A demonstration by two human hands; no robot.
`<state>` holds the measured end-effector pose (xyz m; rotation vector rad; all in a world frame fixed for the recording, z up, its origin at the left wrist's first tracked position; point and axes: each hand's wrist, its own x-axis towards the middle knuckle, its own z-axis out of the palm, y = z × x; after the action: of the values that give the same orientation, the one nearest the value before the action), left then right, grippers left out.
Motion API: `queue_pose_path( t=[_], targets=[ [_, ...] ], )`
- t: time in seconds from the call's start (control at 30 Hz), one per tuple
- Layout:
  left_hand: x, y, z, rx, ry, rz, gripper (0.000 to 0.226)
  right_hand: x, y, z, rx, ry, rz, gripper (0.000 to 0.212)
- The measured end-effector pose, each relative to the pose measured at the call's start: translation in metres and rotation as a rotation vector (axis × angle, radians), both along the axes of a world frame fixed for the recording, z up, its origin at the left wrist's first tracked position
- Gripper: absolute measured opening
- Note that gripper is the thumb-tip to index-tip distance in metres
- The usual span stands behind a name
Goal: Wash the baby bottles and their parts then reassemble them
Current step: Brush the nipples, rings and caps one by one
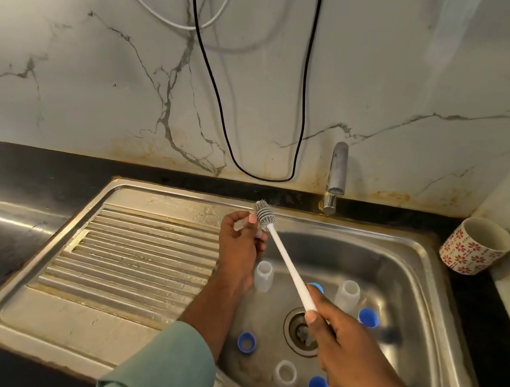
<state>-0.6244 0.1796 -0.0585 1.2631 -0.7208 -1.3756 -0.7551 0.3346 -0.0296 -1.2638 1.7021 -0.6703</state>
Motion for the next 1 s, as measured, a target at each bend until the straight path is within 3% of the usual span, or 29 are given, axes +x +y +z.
queue_pose_path(
  t=[0.1,0.23,0.3,0.43,0.57,0.73,0.83,1.0],
  targets=[
    [0.002,-0.004,-0.005,-0.009,0.015,0.081,0.022,-0.001,0.006,0.001,0.0,0.002,-0.026,0.04],
    [-0.016,-0.001,-0.014,-0.134,-0.246,0.046,0.016,0.005,-0.001,0.002,0.039,0.032,0.008,0.042],
    [-0.022,0.0,-0.016,-0.136,-0.286,0.062,0.012,0.007,-0.008,0.003,0.06,0.015,-0.019,0.041],
    [-0.013,-0.021,-0.013,0.047,-0.141,0.191,0.015,0.01,0.002,0.006,0.05,-0.061,-0.039,0.039],
    [-0.023,-0.013,-0.012,0.1,-0.134,0.038,0.01,0.017,-0.015,0.002,0.072,-0.074,-0.071,0.042],
    [-0.013,-0.024,-0.014,0.188,-0.018,0.152,0.025,0.016,-0.01,0.012,0.076,-0.065,-0.034,0.038],
    [-0.027,-0.016,-0.012,0.242,-0.046,0.044,0.029,0.021,-0.017,0.009,0.057,-0.034,-0.049,0.039],
    [-0.027,-0.021,-0.011,0.352,0.181,0.033,0.037,0.008,-0.017,0.007,0.005,0.001,-0.044,0.04]
  ],
)
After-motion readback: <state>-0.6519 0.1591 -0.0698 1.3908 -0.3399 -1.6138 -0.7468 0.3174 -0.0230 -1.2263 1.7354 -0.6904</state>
